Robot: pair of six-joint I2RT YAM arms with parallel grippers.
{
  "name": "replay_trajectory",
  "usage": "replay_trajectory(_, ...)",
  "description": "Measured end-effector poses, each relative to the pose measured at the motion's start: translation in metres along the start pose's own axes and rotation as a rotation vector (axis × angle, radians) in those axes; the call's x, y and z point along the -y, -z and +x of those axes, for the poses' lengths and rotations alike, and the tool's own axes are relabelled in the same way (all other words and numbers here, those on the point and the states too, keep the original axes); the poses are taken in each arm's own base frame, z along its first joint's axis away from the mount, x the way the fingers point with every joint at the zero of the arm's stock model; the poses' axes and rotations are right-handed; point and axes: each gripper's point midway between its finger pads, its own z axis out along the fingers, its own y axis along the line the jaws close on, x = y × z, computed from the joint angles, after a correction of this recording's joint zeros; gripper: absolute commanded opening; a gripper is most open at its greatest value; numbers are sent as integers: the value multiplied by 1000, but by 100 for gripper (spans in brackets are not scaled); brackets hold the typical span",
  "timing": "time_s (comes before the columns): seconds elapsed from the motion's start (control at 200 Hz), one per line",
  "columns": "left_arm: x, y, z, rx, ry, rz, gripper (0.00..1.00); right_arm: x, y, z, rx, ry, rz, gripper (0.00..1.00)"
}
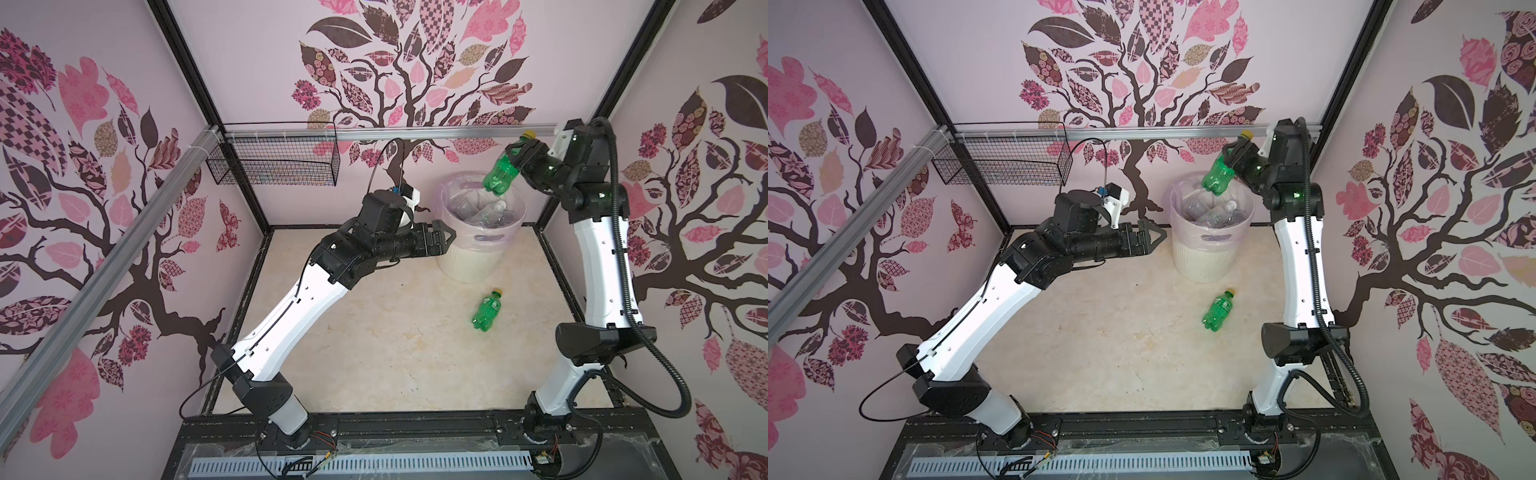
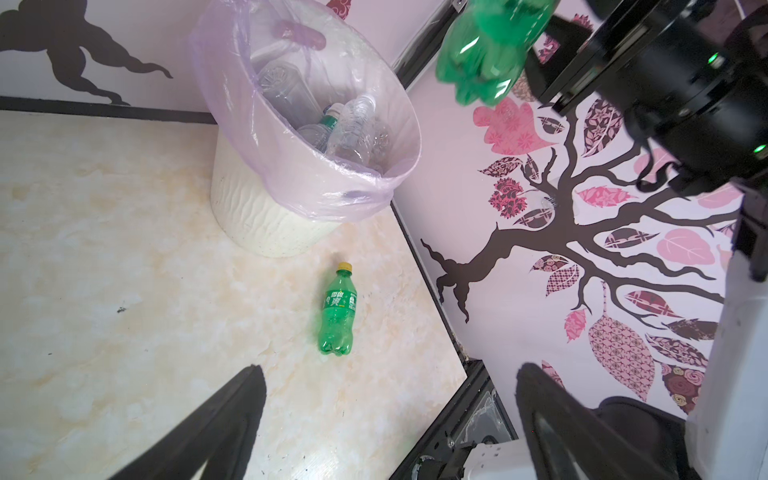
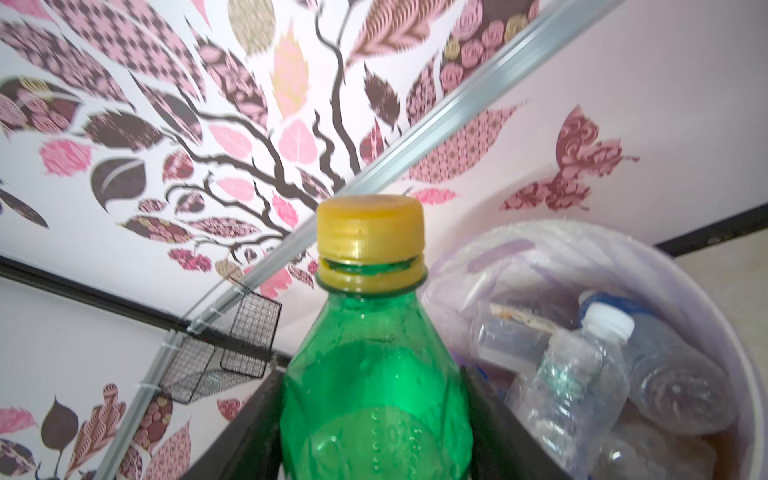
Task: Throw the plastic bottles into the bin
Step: 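Carry the Sprite bottle over the bin with the right gripper while left releases, then open the right gripper above the bin to drop the Sprite bottle, then withdraw the right gripper while the left gripper lowers to the last Sprite bottle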
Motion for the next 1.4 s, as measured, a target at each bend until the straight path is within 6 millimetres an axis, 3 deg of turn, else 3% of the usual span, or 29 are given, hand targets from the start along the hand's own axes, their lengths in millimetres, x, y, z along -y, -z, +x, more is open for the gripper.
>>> replay_trajectory(0.115, -3, -2, 5, -15, 1, -10, 97, -7, 5, -24, 74, -13, -27, 50)
replay_trajectory(0.23, -8, -4, 10, -28, -2, -29, 97, -6, -1, -27, 85, -41, -40, 53)
replay_trajectory(0.29, -11, -5, 12, -35, -4, -37, 97, 5, -13, -19, 64, -63, -28, 59)
replay_trajectory(0.37, -12, -6, 12, -37, -6, -39, 97, 31, -43, 0, 6, -101, 14, 75)
replay_trajectory(0.41, -13, -7, 13, -38, -7, -41, 97, 46, -59, 11, -26, -124, 42, 85)
replay_trajectory(0.44, -15, -8, 15, -43, -6, -45, 97, 57, -72, 20, -52, -136, 60, 99)
replay_trajectory(0.525, -23, -12, 21, -61, -1, -62, 97, 85, -101, 40, -115, -165, 109, 100)
replay_trajectory(0.595, -29, -14, 25, -73, 4, -76, 97, 96, -109, 50, -144, -181, 134, 100)
replay_trajectory(0.795, -32, -15, 24, -73, 8, -83, 97, 80, -89, 42, -131, -170, 121, 100)
replay_trajectory(1.075, -36, -22, 28, -75, 32, -84, 97, 39, -26, 22, -87, -87, 77, 100)
replay_trajectory(1.21, -38, -30, 30, -82, 41, -85, 97, 41, -4, 33, -110, -67, 97, 100)
replay_trajectory(1.4, -40, -47, 36, -100, 63, -69, 97, 63, 18, 64, -176, -61, 165, 100)
